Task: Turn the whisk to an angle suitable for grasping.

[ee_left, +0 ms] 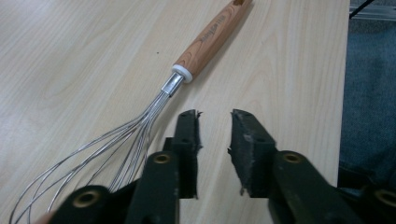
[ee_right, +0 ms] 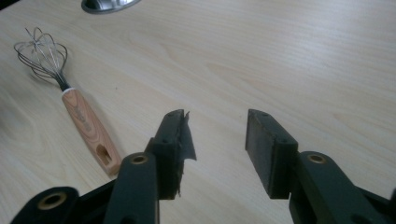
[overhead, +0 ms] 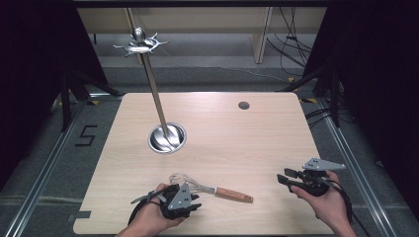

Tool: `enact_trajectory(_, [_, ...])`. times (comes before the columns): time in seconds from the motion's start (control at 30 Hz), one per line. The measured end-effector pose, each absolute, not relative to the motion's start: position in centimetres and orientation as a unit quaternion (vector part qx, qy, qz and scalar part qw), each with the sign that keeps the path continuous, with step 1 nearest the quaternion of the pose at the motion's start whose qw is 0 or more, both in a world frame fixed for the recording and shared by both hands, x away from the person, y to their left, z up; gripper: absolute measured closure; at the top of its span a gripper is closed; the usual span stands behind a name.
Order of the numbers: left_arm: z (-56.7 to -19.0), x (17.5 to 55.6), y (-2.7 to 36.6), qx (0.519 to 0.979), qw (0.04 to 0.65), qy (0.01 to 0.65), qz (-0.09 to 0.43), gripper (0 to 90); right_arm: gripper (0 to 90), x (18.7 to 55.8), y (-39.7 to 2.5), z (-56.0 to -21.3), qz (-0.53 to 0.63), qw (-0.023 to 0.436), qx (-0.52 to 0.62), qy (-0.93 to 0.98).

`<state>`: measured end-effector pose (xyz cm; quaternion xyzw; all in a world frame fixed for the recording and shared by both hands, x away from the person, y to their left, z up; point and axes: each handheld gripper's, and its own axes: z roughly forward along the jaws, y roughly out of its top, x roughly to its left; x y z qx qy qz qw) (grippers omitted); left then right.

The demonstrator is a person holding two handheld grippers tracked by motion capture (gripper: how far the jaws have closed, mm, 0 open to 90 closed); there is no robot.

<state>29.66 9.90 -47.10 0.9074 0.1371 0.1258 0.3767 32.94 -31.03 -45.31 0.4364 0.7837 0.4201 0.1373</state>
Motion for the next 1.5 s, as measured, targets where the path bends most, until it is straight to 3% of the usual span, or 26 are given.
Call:
enact_trajectory(0.13, [-46.7, 30.0, 8.2, 0.916, 0.36, 0.137, 0.109, 88.3, 63.8, 32.7, -31.1, -45.2, 0.408, 0.132, 0.455, 0.781])
enact_trajectory(0.37, [-47.4, 30.1, 2.0, 0.945, 0.305, 0.097, 0.067, 89.2, 69.4, 32.8, -31.5, -45.3, 0.392, 0.127, 0.463, 0.784])
enact_trajectory(0.67, [-48.5, 32.7, -3.3, 0.96, 0.245, 0.119, 0.06, 89.3, 69.2, 32.8, -31.5, -45.2, 0.394, 0.124, 0.462, 0.785])
enact_trajectory(0.97, [-48.9, 34.8, -5.0, 0.955, 0.252, 0.136, 0.08, 89.2, 68.0, 32.8, -31.5, -45.2, 0.392, 0.121, 0.467, 0.784])
enact_trajectory(1.5, [-49.3, 41.8, -6.4, 0.92, 0.254, 0.262, 0.14, 89.1, 66.7, 33.0, -32.0, -45.3, 0.395, 0.131, 0.459, 0.785])
